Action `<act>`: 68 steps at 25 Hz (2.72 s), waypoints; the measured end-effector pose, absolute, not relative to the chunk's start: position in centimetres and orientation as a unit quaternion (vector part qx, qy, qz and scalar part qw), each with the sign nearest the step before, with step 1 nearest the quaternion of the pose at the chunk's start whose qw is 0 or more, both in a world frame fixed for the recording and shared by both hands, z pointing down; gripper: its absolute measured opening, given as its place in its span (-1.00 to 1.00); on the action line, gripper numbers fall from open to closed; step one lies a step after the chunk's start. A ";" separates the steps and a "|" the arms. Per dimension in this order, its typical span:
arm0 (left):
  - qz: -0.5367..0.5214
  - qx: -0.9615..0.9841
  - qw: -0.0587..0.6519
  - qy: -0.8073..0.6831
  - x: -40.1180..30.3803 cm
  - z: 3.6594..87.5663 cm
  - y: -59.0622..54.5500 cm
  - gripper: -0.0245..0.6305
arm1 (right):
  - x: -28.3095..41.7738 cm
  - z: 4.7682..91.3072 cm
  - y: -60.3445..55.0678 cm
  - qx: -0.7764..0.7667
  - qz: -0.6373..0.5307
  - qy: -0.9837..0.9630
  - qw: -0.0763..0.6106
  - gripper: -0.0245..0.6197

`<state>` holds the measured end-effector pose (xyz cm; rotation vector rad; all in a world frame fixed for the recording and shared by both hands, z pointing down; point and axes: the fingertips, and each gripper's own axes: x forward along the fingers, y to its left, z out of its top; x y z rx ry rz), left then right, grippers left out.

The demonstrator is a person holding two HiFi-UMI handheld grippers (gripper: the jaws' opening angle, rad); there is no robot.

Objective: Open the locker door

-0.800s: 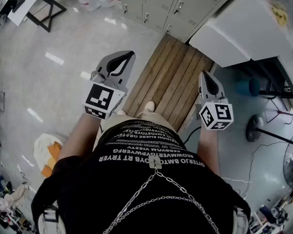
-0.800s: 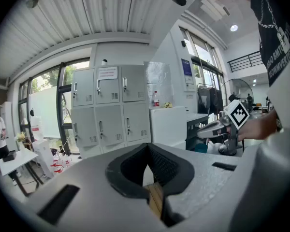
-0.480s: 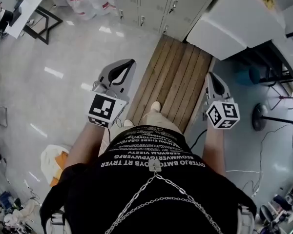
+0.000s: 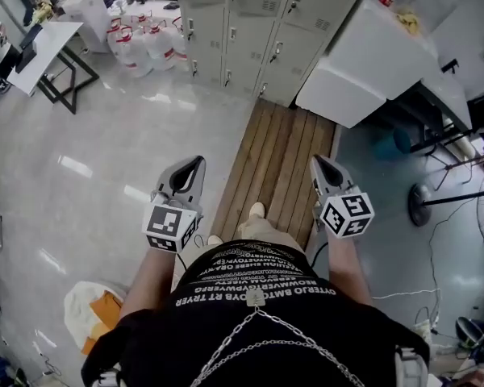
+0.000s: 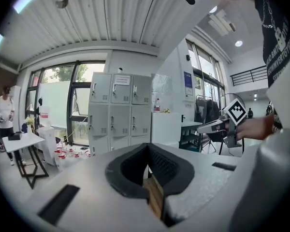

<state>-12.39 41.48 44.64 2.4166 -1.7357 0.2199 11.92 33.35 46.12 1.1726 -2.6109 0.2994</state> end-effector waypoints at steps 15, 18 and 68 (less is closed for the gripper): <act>0.089 0.816 0.097 -0.564 -12.1 45.3 35.5 -0.92 | 15.0 45.0 28.8 0.425 0.092 -0.890 0.134 -0.78; 0.104 0.824 0.096 -0.549 -10.1 45.7 31.7 -0.92 | 16.8 46.3 25.7 0.428 0.107 -0.887 0.136 -0.71; 0.099 0.855 0.086 -0.502 -4.2 45.2 -5.2 -0.92 | 14.4 49.1 -5.4 0.372 0.195 -0.901 0.113 -0.56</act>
